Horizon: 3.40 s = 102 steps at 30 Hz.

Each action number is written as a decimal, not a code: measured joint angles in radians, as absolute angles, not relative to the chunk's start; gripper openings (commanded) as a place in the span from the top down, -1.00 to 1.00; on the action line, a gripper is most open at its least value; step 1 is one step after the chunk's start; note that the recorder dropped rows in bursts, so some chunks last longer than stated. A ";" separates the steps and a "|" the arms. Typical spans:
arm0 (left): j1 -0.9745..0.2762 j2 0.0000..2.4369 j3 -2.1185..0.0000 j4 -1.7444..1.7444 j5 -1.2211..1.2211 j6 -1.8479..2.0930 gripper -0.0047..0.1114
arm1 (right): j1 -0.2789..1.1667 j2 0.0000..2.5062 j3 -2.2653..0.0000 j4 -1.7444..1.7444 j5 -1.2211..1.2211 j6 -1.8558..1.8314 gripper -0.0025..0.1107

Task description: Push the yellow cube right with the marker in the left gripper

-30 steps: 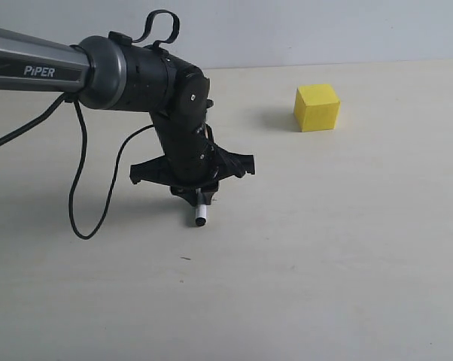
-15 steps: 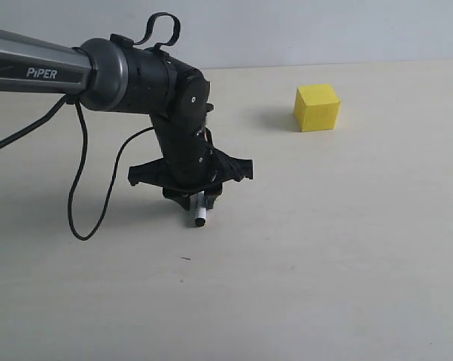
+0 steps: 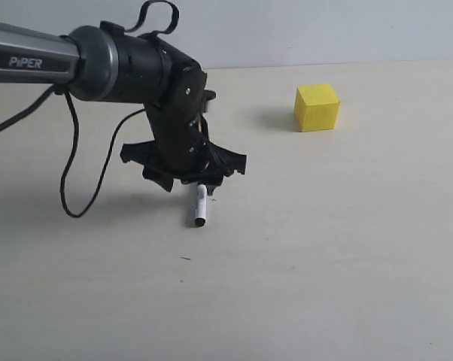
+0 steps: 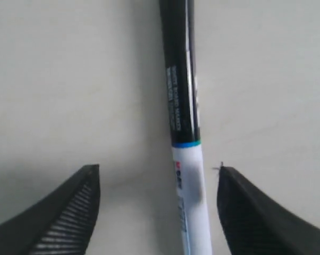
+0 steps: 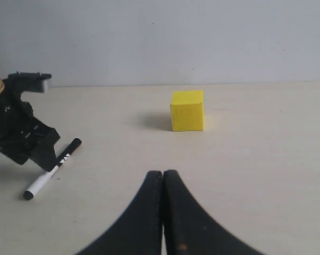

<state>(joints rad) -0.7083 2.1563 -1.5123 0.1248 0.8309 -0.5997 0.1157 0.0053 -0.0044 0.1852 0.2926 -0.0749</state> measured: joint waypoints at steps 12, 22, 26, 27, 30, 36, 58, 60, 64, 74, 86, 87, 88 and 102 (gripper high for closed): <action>-0.708 1.910 -1.487 0.244 0.789 -0.384 0.90 | 0.116 0.005 -0.004 0.185 0.293 -0.075 0.96; -0.710 1.650 -1.042 0.281 0.063 -0.359 0.90 | 0.116 0.005 -0.004 0.185 0.293 -0.075 0.96; -0.710 1.507 -0.802 0.321 -0.379 -0.298 0.90 | 0.116 0.005 -0.004 0.185 0.293 -0.075 0.96; -0.710 1.466 -0.745 0.323 -0.465 -0.285 0.90 | 0.116 0.005 -0.004 0.185 0.293 -0.075 0.96; -0.710 1.345 -0.613 0.323 -0.617 -0.257 0.90 | 0.116 0.005 -0.004 0.185 0.293 -0.075 0.96; -0.710 1.108 -0.475 0.321 -0.623 -0.194 0.90 | 0.116 0.005 -0.004 0.185 0.293 -0.075 0.96; -0.710 0.925 -0.415 0.321 -0.339 -0.200 0.90 | 0.116 0.005 -0.004 0.185 0.293 -0.075 0.96; -0.708 0.925 -0.415 0.321 -0.337 -0.200 0.90 | 0.116 0.005 -0.004 0.185 0.293 -0.075 0.96; -0.588 0.850 -0.415 0.350 -0.277 -0.271 0.90 | 0.116 0.005 -0.004 0.185 0.293 -0.075 0.96; -0.144 0.509 -0.378 0.350 0.070 -0.681 0.90 | 0.116 0.005 -0.004 0.185 0.293 -0.075 0.96; 0.016 0.245 -0.222 0.359 0.135 -0.642 0.90 | 0.116 0.005 -0.004 0.185 0.293 -0.075 0.96; 0.016 0.241 -0.212 0.361 0.135 -0.640 0.90 | 0.116 0.005 -0.004 0.185 0.293 -0.075 0.96; 0.017 0.237 -0.205 0.361 0.135 -0.638 0.90 | 0.116 0.005 -0.004 0.185 0.293 -0.075 0.96; 0.017 0.235 -0.054 0.376 0.250 -0.636 0.90 | 0.116 0.005 -0.004 0.185 0.293 -0.075 0.96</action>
